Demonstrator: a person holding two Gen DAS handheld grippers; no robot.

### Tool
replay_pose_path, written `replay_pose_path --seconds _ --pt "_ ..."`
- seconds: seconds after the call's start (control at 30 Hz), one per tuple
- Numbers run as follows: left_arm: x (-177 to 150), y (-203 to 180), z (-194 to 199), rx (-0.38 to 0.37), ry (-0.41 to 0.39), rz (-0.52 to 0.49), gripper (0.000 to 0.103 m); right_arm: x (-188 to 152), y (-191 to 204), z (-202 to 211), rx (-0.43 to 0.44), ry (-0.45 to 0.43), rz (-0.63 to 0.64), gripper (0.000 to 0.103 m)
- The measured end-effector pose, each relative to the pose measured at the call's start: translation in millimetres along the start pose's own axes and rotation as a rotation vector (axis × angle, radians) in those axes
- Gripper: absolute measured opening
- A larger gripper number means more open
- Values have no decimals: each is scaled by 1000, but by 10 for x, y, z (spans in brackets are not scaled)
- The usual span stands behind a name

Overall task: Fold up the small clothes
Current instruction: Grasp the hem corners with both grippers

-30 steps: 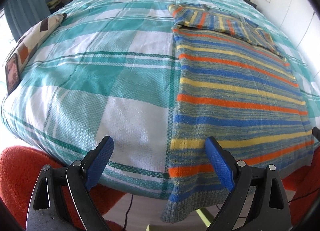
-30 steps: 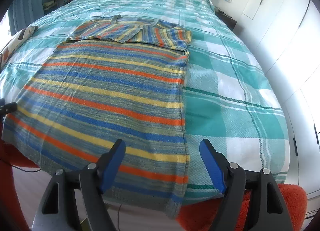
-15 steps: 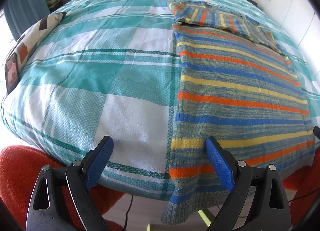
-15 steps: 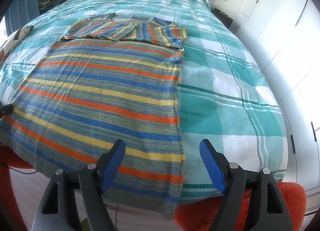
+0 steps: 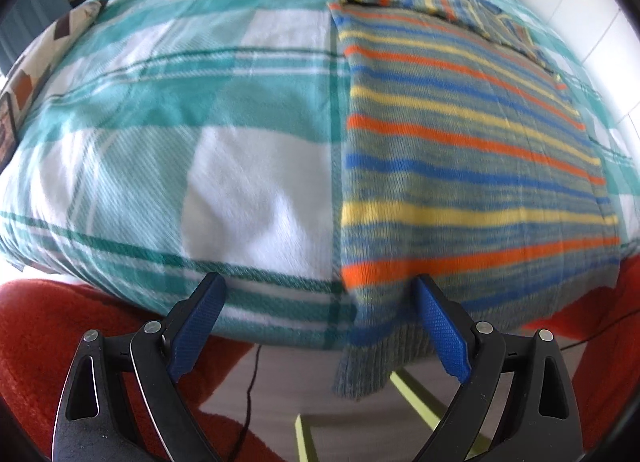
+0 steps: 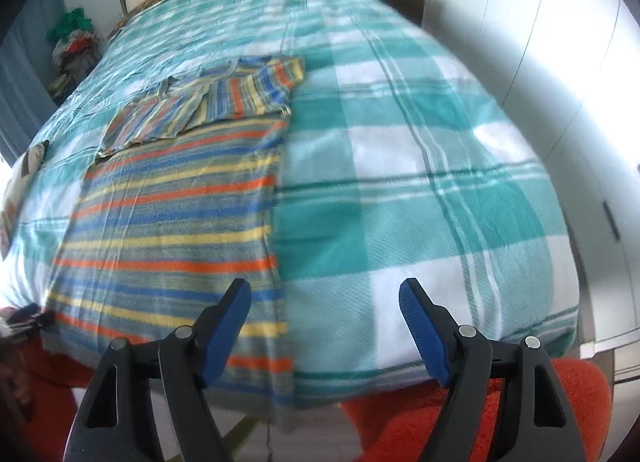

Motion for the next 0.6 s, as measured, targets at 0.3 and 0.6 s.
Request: replay_pose_path --seconds 0.3,0.6 --pt "-105 -280 -39 -39 36 -80 84 -486 312 -565 150 319 96 76" --pt "-235 -421 -69 -97 136 -85 5 -575 523 -763 258 437 130 5"
Point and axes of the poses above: each gripper's, at about its wrist camera, not at the fingertips, and z roughly against the way its jaws point, y to its left, x to its top, the point moved 9 cm from there along -z, roughly the way its jaws point, and after that the axes turned 15 degrees about y, right-handed, at the moved point
